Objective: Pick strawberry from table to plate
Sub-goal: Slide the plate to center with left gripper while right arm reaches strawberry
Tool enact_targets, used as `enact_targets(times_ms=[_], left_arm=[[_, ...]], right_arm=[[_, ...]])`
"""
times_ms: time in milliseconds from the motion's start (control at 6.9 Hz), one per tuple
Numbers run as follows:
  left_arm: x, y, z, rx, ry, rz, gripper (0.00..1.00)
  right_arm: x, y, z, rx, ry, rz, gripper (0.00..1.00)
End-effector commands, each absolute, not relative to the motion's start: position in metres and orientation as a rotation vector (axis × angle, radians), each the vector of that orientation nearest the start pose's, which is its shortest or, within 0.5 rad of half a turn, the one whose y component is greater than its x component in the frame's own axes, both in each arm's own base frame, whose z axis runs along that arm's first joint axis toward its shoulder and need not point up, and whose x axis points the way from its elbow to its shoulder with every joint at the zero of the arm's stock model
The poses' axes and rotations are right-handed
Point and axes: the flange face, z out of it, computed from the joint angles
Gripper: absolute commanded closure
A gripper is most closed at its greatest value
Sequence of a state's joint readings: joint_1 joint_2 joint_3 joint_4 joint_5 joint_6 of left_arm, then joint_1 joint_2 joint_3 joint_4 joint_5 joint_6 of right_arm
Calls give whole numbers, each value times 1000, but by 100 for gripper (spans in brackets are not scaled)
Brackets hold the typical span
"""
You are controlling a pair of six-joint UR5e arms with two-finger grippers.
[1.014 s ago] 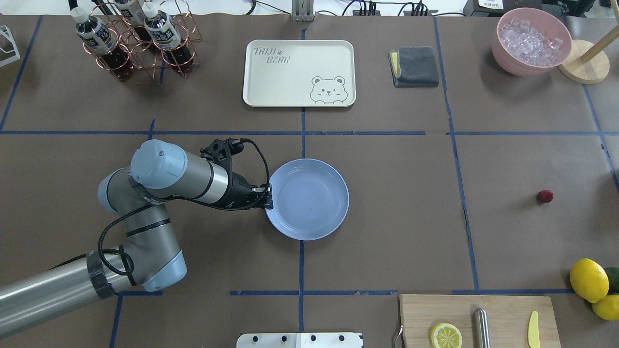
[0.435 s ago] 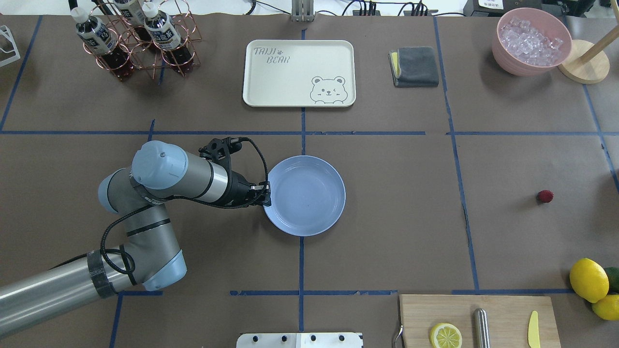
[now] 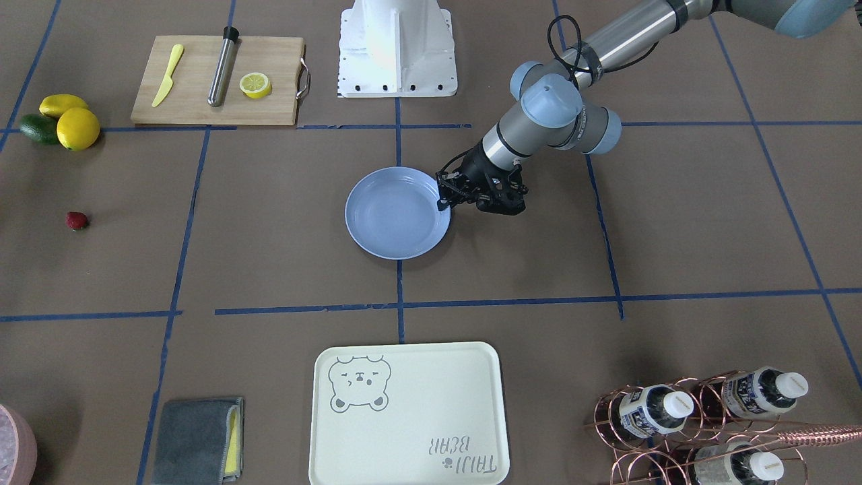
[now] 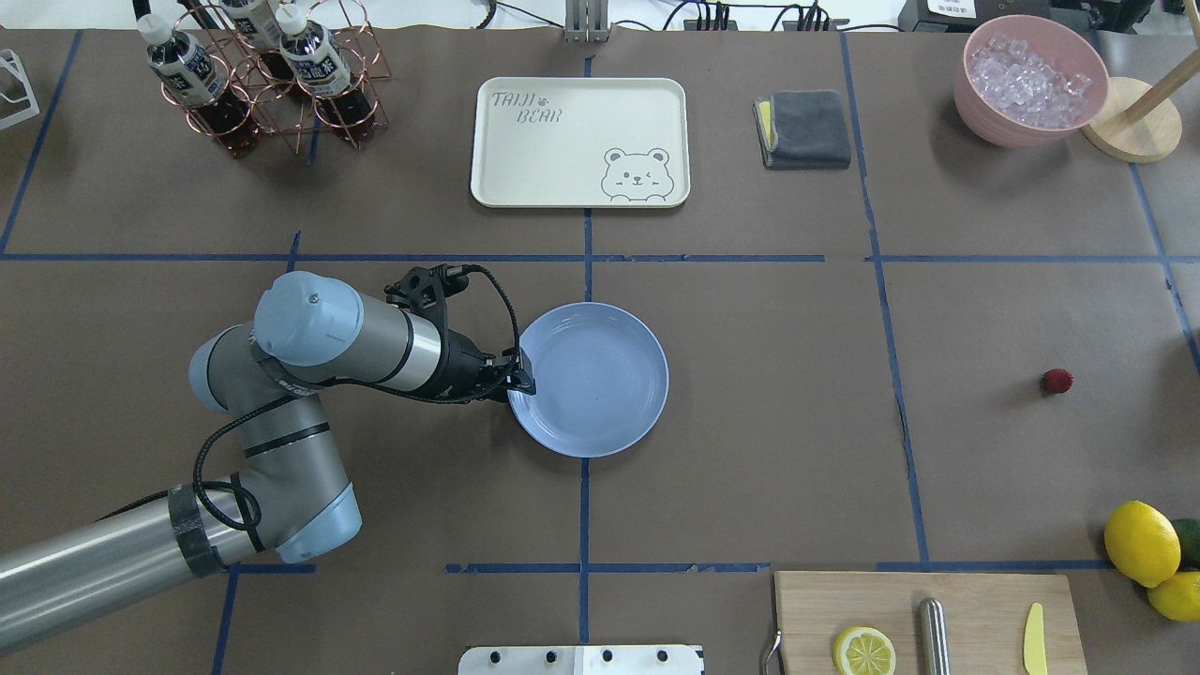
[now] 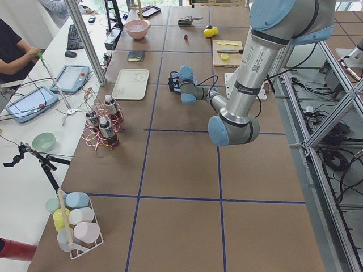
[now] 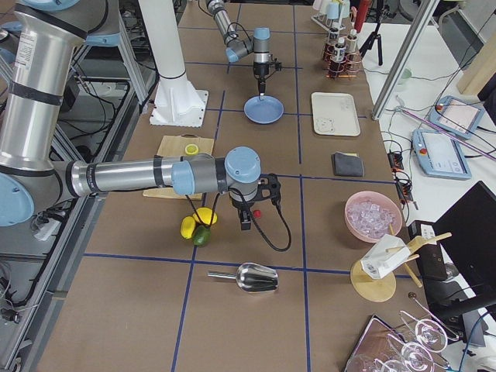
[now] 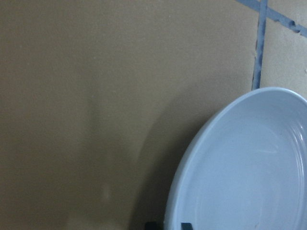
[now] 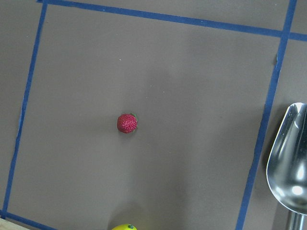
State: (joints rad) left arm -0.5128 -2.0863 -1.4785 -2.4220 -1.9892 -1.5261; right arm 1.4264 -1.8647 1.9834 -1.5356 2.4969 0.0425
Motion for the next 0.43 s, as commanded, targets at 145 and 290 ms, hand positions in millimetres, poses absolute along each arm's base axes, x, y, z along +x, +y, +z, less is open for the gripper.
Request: enact_targets(times_ms=[145,290], left_arm=[[505,-416,264,41,1379,-139,18],[483,-409,263,56,1396,-141,17]], right_arm=[[-59,-383,560,9,-888,-62,0],[-78,-384,559,8,-854,-63,0]])
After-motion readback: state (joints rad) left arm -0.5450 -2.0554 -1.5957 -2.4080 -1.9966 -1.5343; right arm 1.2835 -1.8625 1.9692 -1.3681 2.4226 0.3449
